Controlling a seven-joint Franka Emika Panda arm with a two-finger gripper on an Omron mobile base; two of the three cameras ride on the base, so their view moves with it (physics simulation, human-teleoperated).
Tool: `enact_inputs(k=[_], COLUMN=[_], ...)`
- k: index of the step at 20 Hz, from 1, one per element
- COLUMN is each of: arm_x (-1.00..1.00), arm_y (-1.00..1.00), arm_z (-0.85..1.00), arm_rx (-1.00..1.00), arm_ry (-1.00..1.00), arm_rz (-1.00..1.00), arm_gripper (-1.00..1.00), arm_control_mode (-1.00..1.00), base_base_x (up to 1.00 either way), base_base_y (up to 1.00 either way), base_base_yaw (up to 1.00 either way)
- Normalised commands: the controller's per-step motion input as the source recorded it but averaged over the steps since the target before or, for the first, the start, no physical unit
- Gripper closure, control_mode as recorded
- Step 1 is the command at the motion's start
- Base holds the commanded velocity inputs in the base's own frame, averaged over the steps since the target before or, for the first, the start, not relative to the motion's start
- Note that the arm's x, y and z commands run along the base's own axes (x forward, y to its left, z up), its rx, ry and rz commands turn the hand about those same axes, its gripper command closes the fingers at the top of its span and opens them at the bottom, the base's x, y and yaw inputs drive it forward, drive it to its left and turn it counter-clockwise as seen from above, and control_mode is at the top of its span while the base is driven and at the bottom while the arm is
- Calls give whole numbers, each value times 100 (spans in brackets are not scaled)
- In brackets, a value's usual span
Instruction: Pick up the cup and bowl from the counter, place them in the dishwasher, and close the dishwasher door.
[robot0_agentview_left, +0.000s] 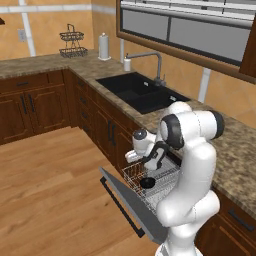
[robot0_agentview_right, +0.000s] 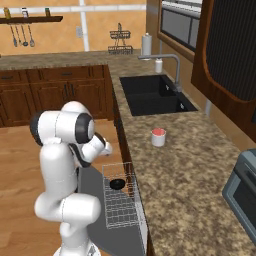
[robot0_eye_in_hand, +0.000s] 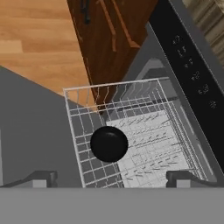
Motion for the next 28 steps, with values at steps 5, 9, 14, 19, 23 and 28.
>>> enact_inputs(k=[5,9,14,19,23,28], arm_x=[3,12,31,46,52,40], arm_y=[0,-18,-64,-80,-67,-70], arm_z=[100,100,98,46,0,-6], arm_rx=[0,0,-2,-3,-7,-12], arm_ry=[0,2,2,0,0,0], arm_rz=[0,0,0,0,0,0], arm_gripper=[-100,-100,-100,-100,-100,-100], arm_control_mode=[-100,-100,-100,-100,-100,-100], base_base_x=[0,0,0,0,0,0], base_base_y=[0,0,0,0,0,0], base_base_yaw=[0,0,0,0,0,0])
